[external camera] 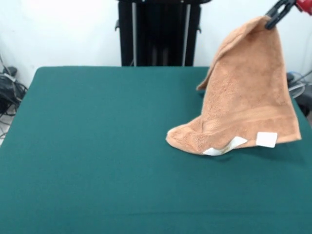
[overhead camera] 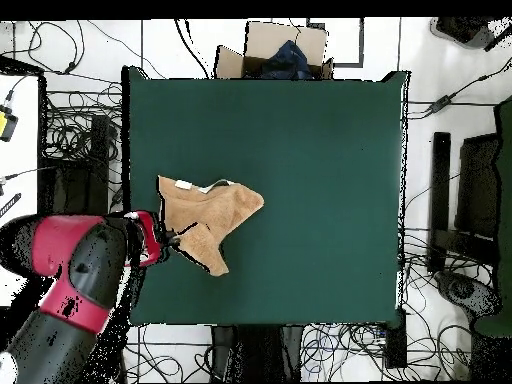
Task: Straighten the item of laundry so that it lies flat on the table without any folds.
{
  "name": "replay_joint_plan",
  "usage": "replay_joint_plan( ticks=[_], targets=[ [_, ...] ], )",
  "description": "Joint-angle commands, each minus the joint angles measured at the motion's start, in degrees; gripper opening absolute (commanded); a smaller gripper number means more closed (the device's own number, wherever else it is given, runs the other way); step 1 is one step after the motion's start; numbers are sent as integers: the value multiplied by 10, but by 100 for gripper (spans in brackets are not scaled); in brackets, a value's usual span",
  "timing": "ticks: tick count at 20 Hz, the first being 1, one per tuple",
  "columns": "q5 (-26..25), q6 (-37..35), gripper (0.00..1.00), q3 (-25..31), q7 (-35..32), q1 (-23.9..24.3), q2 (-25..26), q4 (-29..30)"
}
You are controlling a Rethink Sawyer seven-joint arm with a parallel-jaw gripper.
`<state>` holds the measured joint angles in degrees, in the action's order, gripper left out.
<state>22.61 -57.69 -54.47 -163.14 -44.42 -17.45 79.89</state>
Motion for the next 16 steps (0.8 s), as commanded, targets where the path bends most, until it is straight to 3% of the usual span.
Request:
replay_joint_plan(
  ticks=[1,10,13,16],
  targets=[
    [0,0,0,-76,-328,-59,146,-24],
    [30,-12,0,-116,-490,-83,243,-63],
    [35,-35,0,-129,-528,-80,265,-88],
    [24,-86,0,-177,-579,-75,317,-131]
  ],
)
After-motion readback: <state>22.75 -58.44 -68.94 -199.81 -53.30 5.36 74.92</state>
